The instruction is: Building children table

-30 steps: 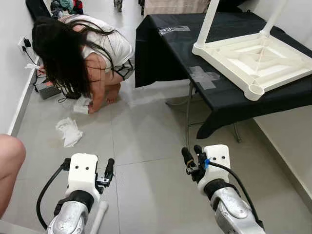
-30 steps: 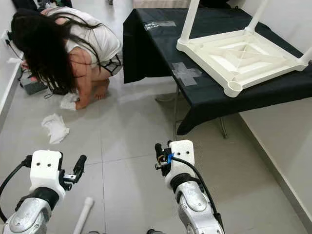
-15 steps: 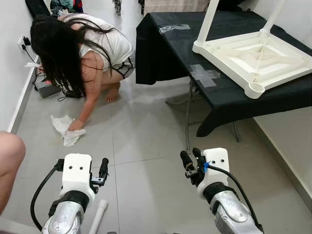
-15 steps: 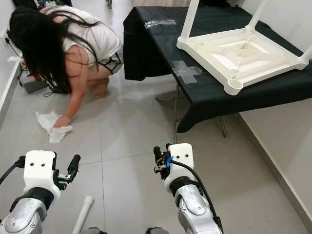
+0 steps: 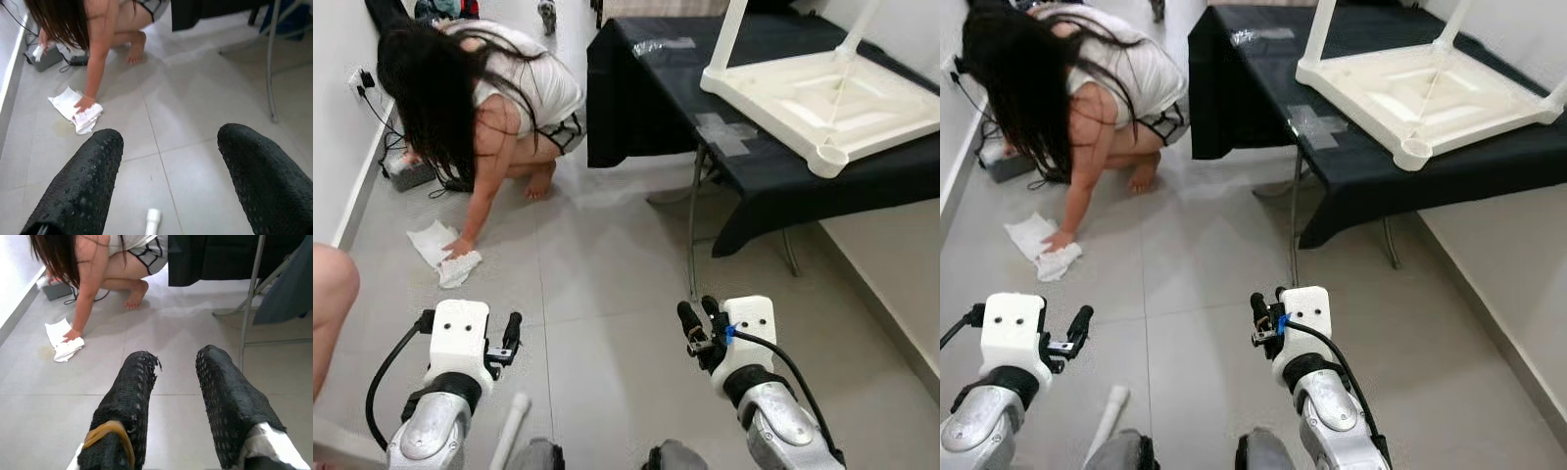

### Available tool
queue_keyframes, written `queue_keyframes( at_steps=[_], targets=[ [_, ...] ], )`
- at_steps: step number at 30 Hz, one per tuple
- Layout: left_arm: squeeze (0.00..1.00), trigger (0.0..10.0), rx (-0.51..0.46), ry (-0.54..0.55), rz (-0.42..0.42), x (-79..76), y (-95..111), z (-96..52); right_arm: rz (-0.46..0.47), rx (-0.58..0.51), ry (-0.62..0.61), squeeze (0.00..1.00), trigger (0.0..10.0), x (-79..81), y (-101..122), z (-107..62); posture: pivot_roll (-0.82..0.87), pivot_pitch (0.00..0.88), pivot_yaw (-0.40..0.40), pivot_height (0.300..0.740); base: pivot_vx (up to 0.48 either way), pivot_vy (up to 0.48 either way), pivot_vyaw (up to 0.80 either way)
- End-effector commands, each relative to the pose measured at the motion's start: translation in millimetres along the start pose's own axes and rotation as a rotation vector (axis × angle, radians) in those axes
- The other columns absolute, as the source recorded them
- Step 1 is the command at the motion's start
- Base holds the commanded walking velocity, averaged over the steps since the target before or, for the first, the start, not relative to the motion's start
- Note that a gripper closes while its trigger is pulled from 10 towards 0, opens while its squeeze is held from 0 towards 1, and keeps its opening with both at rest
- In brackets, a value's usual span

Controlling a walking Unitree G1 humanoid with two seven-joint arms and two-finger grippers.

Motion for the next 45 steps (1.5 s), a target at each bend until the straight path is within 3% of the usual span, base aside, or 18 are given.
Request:
queue_keyframes(
  at_steps=[1,2,4,5,6,8,9,10,16,24,33,45],
  targets=[
    [0.00,10.0,0.023,-0.002,0.002,4.6,-8,-0.7,-0.006,0.018,-0.046,0.00,10.0,-16.5,-8,-4.3,0.03,0.194,-0.084,0.630,0.000,0.000,0.00],
    [0.00,10.0,0.021,0.004,0.009,9.0,-9,-0.2,-0.018,0.024,-0.079,0.00,10.0,-28.7,-10,-7.4,0.03,0.198,-0.081,0.625,0.000,0.000,0.00],
    [0.00,10.0,0.021,0.004,0.009,9.0,-9,-0.2,-0.018,0.024,-0.079,0.00,10.0,-28.7,-10,-7.4,0.03,0.198,-0.081,0.625,0.000,0.000,0.00],
    [0.00,10.0,0.021,0.010,0.024,13.3,-10,0.0,-0.031,0.027,-0.111,0.00,10.0,-39.3,-11,-10.4,0.03,0.199,-0.084,0.620,0.000,0.000,0.00],
    [0.00,10.0,0.021,0.010,0.024,13.3,-10,0.0,-0.031,0.027,-0.111,0.00,10.0,-39.3,-11,-10.4,0.03,0.199,-0.084,0.620,0.000,0.000,0.00],
    [0.00,10.0,0.020,0.043,0.031,26.4,-12,1.6,-0.044,0.036,-0.173,0.00,10.0,-60.9,-14,-15.2,0.03,0.207,-0.075,0.610,0.000,0.000,0.00],
    [0.00,10.0,0.020,0.043,0.031,26.4,-12,1.6,-0.044,0.036,-0.173,0.00,10.0,-60.9,-14,-15.2,0.03,0.207,-0.075,0.610,0.000,0.000,0.00],
    [0.00,10.0,0.017,0.052,0.048,32.0,-12,2.4,-0.047,0.036,-0.208,0.00,10.0,-71.5,-13,-17.1,0.02,0.212,-0.078,0.605,0.000,0.000,0.00],
    [0.00,10.0,0.025,0.084,0.063,47.0,-15,3.0,-0.065,0.026,-0.297,0.00,10.0,-94.7,-11,-22.5,0.02,0.222,-0.082,0.590,0.000,0.000,0.00],
    [0.00,10.0,0.030,0.088,0.115,55.6,-17,1.7,-0.077,0.029,-0.369,0.00,10.0,-116.4,-11,-24.9,0.03,0.235,-0.090,0.570,0.000,0.000,0.00],
    [0.00,10.0,0.062,0.084,0.102,61.7,-24,3.0,-0.065,0.038,-0.464,0.00,10.0,-145.7,-11,-31.9,0.02,0.256,-0.099,0.550,0.000,0.000,0.00],
    [0.00,10.0,0.130,0.107,0.091,72.4,-40,5.0,-0.070,0.031,-0.494,0.00,10.0,-157.4,-6,-32.0,0.01,0.274,-0.105,0.520,0.000,0.000,0.00]
  ],
)
Point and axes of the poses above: a point about 5 cm out from each wrist's last joint towards the gripper, its own z axis pointing out of the wrist towards the gripper, its own y axis along the axis of the wrist's last joint, x = y × z, the point moved 6 cm from there along z, pointing out of the wrist towards the gripper, and after that the axes turned 2 degrees about -z, right-handed, at the moved point
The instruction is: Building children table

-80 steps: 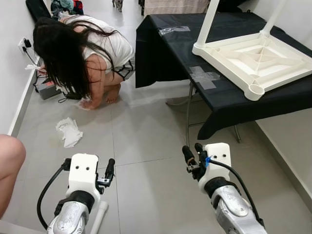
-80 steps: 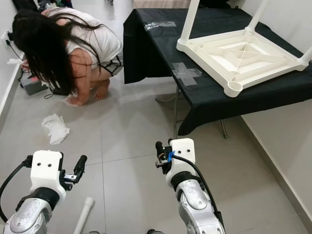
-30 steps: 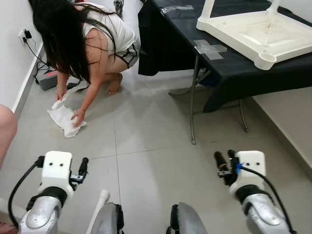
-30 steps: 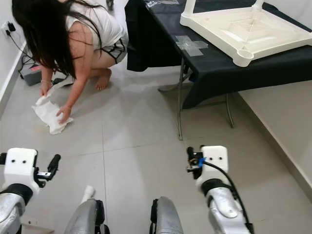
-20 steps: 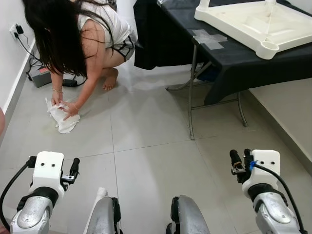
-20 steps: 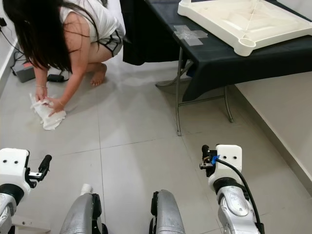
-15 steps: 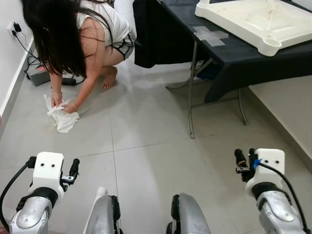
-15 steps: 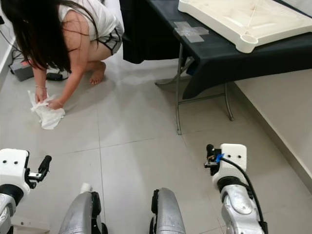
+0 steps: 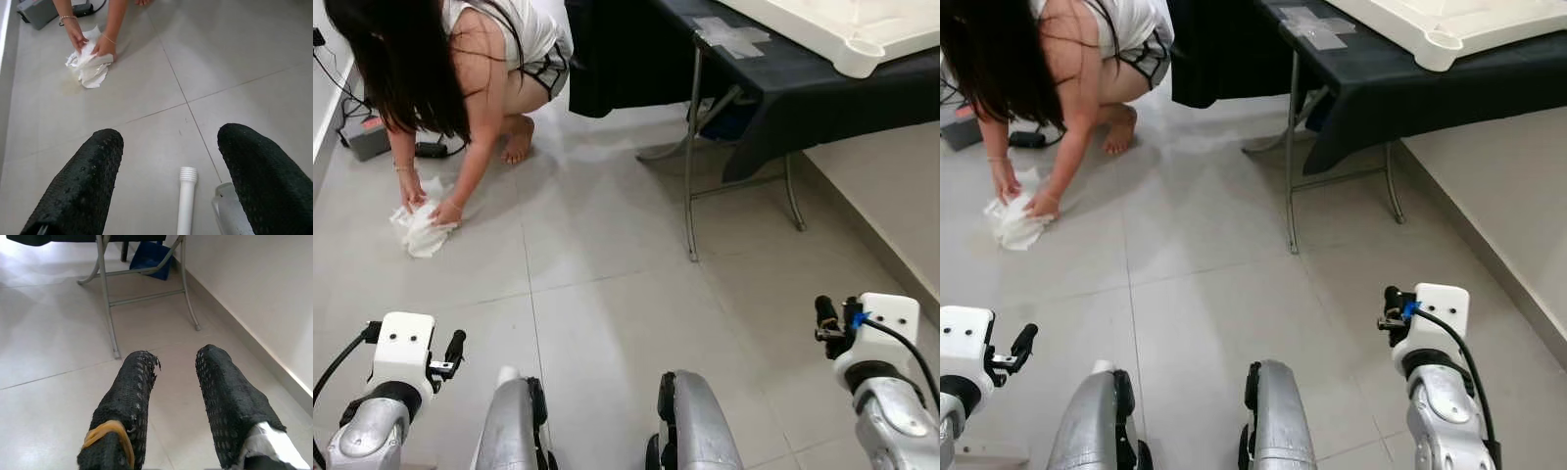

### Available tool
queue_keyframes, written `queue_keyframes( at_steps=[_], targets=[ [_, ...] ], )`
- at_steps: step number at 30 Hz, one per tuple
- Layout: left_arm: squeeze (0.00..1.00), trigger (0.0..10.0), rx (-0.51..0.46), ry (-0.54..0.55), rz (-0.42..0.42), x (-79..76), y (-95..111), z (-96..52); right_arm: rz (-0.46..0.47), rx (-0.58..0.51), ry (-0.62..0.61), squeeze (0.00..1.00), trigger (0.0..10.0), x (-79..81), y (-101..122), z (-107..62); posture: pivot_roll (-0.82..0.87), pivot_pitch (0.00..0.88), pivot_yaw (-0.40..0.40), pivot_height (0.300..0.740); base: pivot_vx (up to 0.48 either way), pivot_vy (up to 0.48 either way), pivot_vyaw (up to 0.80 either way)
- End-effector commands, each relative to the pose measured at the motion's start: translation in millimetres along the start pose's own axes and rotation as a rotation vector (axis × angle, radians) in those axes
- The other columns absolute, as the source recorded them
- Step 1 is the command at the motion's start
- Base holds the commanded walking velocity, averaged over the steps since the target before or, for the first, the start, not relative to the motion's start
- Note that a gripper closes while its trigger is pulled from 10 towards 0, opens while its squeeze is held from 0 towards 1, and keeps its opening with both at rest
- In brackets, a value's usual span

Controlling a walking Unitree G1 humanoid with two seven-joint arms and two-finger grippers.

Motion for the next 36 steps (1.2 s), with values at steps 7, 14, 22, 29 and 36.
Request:
queue_keyframes(
  at_steps=[7,14,22,29,36],
  targets=[
    [0.00,10.0,0.092,0.084,0.007,34.9,-27,-4.6,-0.004,0.020,-0.011,0.00,10.0,-7.0,-5,0.3,0.01,0.280,-0.123,0.500,0.000,0.000,0.00],
    [0.00,10.0,0.156,0.148,-0.002,57.1,-51,-11.2,-0.010,0.015,-0.012,0.00,10.0,-12.0,-2,4.6,0.00,0.285,-0.126,0.480,0.000,0.000,0.00],
    [0.00,10.0,0.253,0.184,0.008,80.0,-83,-15.2,-0.022,0.019,-0.030,0.00,10.0,-18.8,-3,6.6,-0.01,0.293,-0.132,0.450,0.000,0.000,0.00],
    [0.00,10.0,0.315,0.182,-0.042,88.3,-102,-13.2,-0.025,0.016,-0.029,0.00,10.0,-18.6,-1,7.4,-0.01,0.304,-0.139,0.425,0.000,0.000,0.00],
    [0.00,10.0,0.314,0.153,-0.072,87.0,-100,-7.8,-0.027,0.011,-0.025,0.00,10.0,-18.6,3,7.8,-0.02,0.317,-0.144,0.400,0.000,0.000,0.00]
  ],
)
Point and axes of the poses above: a point about 5 cm out from each wrist's last joint towards the gripper, its own z axis pointing out of the wrist towards the gripper, its own y axis along the axis of the wrist's last joint, x = y × z, the point moved 6 cm from there along z, pointing out of the wrist towards the gripper, and after that the axes turned 2 degrees about -z, right-handed, at the moved point
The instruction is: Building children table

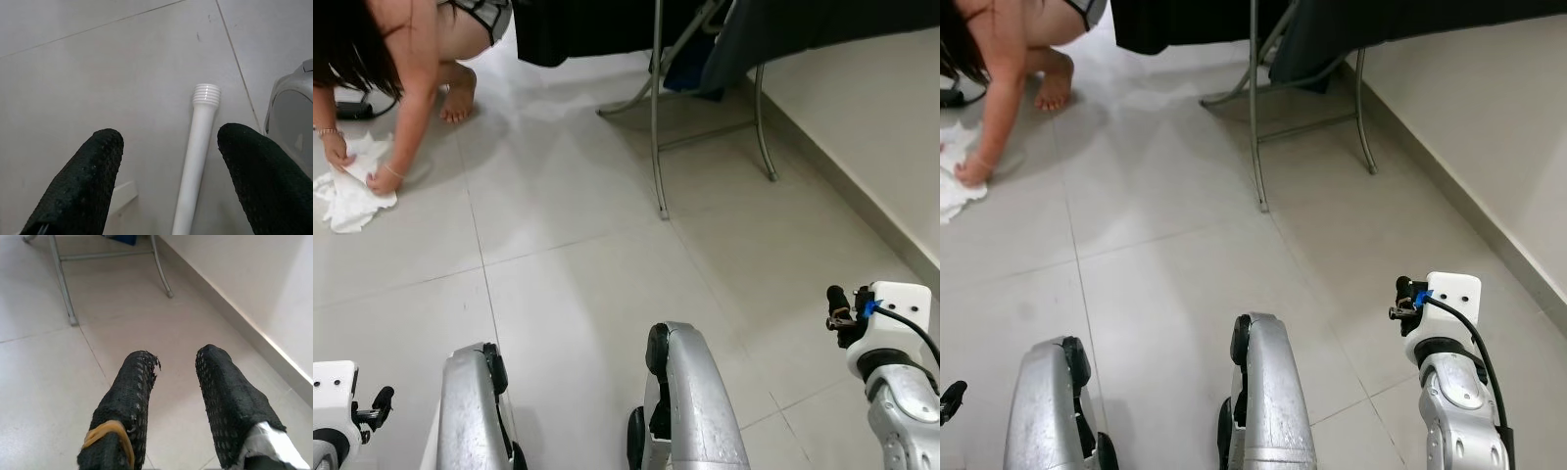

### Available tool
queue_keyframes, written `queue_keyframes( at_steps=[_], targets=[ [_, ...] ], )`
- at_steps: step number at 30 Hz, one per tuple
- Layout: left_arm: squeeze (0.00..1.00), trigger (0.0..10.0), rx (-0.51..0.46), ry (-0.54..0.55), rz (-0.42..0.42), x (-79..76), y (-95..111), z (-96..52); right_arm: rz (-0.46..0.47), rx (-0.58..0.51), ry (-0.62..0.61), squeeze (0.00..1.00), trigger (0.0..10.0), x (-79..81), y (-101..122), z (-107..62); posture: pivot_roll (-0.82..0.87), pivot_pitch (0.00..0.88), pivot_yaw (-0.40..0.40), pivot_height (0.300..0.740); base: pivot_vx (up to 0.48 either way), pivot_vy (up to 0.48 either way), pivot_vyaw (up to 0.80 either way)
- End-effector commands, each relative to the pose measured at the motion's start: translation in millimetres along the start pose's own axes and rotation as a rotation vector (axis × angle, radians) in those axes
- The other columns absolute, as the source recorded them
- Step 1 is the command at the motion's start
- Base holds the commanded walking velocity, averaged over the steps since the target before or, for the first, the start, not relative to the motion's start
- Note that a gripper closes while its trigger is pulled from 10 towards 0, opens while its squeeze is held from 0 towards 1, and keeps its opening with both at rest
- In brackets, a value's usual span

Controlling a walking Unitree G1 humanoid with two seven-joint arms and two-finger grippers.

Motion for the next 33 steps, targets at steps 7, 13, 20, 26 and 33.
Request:
queue_keyframes(
  at_steps=[7,13,20,26,33],
  targets=[
    [0.00,10.0,0.121,0.009,-0.019,9.0,-39,8.2,-0.005,0.014,0.008,0.00,10.0,-2.7,4,-1.1,-0.05,0.345,-0.169,0.375,0.000,0.000,0.00],
    [0.00,10.0,0.160,0.013,-0.014,10.0,-52,11.7,-0.007,-0.005,0.027,0.00,10.0,-1.0,15,1.1,-0.07,0.357,-0.186,0.360,0.000,0.000,0.00],
    [0.00,10.0,0.233,0.032,-0.018,14.6,-76,16.0,0.004,-0.041,0.085,0.00,10.0,12.6,35,5.1,-0.10,0.371,-0.212,0.340,0.000,0.000,0.00],
    [0.00,10.0,0.267,0.021,-0.026,8.7,-91,14.8,0.002,-0.060,0.113,0.00,10.0,18.8,49,4.5,-0.11,0.379,-0.229,0.315,0.000,0.000,0.00],
    [0.00,10.0,0.287,-0.008,-0.020,-3.2,-104,12.9,0.001,-0.081,0.135,0.00,10.0,21.3,63,6.0,-0.15,0.377,-0.258,0.300,0.000,0.000,0.00]
  ],
)
Point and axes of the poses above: a point about 5 cm out from each wrist's last joint towards the gripper, its own z axis pointing out of the wrist towards the gripper, its own y axis along the axis of the wrist's last joint, x = y × z, the point moved 6 cm from there along z, pointing out of the wrist towards the gripper, and after that the axes turned 2 degrees about -z, right-handed, at the moved point
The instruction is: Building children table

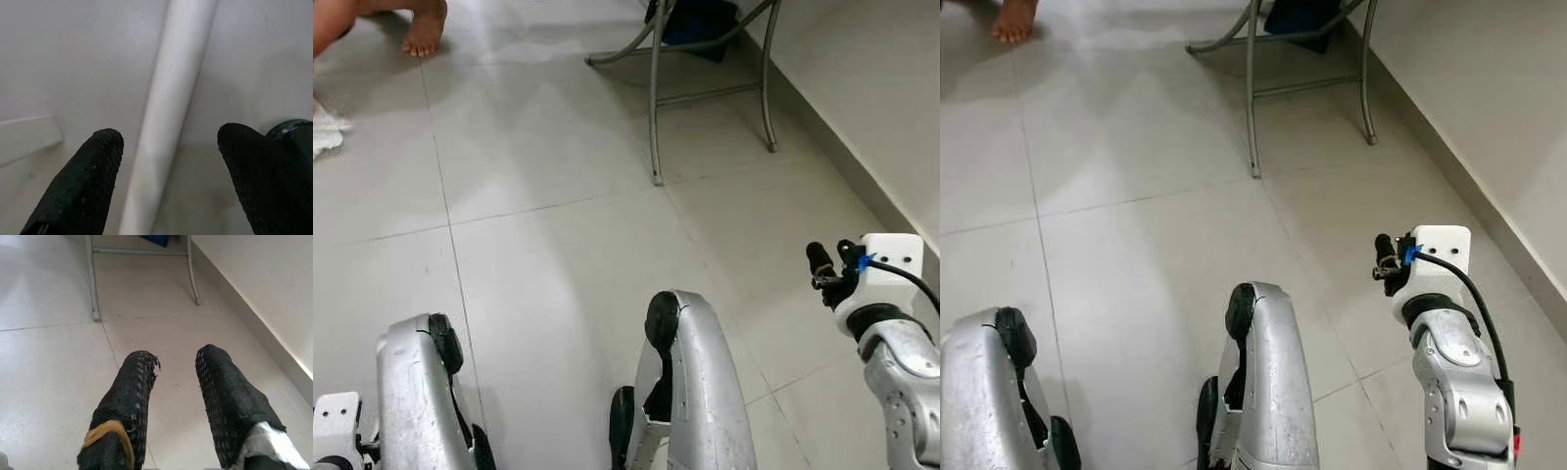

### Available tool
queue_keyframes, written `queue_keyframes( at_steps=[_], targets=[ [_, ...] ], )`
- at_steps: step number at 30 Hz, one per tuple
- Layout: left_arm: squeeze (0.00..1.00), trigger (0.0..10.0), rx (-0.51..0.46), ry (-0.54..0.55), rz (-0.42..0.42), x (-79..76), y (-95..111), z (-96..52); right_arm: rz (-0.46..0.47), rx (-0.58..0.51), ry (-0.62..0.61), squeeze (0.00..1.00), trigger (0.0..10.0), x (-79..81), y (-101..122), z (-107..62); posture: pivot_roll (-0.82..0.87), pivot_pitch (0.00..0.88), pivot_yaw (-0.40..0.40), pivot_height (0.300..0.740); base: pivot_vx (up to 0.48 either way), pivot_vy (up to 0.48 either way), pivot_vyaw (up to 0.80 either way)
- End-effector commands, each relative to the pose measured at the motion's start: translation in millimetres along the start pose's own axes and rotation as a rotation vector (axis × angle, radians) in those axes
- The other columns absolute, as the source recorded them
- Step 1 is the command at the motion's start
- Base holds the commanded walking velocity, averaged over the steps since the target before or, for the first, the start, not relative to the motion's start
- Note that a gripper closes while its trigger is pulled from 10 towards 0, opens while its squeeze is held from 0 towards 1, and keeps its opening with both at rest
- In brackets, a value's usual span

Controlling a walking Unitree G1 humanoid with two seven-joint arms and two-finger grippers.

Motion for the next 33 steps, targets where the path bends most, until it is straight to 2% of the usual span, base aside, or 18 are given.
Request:
queue_keyframes(
  at_steps=[1,7,8,9,16,21,22,27,31,33],
  targets=[
    [0.00,10.0,0.067,-0.015,0.004,-7.2,-25,-3.0,-0.009,0.011,0.004,0.00,10.0,-3.6,0,-2.1,-0.15,0.377,-0.258,0.300,0.000,0.000,0.00],
    [0.00,10.0,0.082,-0.036,0.012,-16.0,-33,0.7,-0.017,0.005,0.020,0.00,10.0,-3.1,9,1.1,-0.17,0.371,-0.276,0.300,0.000,0.000,0.00],
    [0.20,10.0,0.087,-0.038,0.014,-16.8,-35,1.3,-0.017,0.006,0.022,0.00,10.0,-2.8,11,1.5,-0.17,0.371,-0.277,0.300,0.000,0.000,0.00],
    [1.00,10.0,0.089,-0.037,0.015,-17.1,-37,1.4,-0.017,0.006,0.024,0.00,10.0,-2.9,12,1.6,-0.17,0.371,-0.283,0.300,0.000,0.000,0.00],
    [1.00,10.0,0.095,-0.023,0.037,-11.9,-41,-0.8,-0.013,0.014,0.037,0.00,10.0,-1.1,12,2.8,-0.17,0.371,-0.294,0.300,0.000,0.000,0.00],
    [1.00,10.0,0.076,0.027,0.114,5.7,-30,-1.0,-0.008,0.020,0.045,0.00,10.0,1.8,11,4.8,-0.16,0.373,-0.299,0.300,0.000,0.000,0.00],
    [0.00,10.0,0.071,0.040,0.129,10.1,-27,-0.5,-0.007,0.024,0.047,0.00,10.0,2.7,10,5.1,-0.16,0.376,-0.295,0.300,0.000,0.000,0.00],
    [0.00,10.0,0.053,0.048,0.152,16.5,-17,2.1,-0.005,0.028,0.047,0.00,10.0,4.2,10,5.6,-0.15,0.379,-0.301,0.300,0.000,0.000,0.00],
    [0.00,10.0,0.050,0.035,0.155,15.6,-16,3.4,-0.002,0.028,0.047,0.00,10.0,5.2,11,5.4,-0.15,0.379,-0.298,0.300,0.000,0.000,0.00],
    [0.00,10.0,0.063,-0.027,0.144,1.7,-22,4.8,-0.003,0.015,0.047,0.00,10.0,6.2,19,6.5,-0.18,0.381,-0.302,0.300,0.000,0.000,0.00]
  ],
)
Point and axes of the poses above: a point about 5 cm out from each wrist's last joint towards the gripper, its own z axis pointing out of the wrist towards the gripper, its own y axis along the axis of the wrist's last joint, x = y × z, the point moved 6 cm from there along z, pointing out of the wrist towards the gripper, and after that the axes turned 2 degrees about -z, right-handed, at the moved point
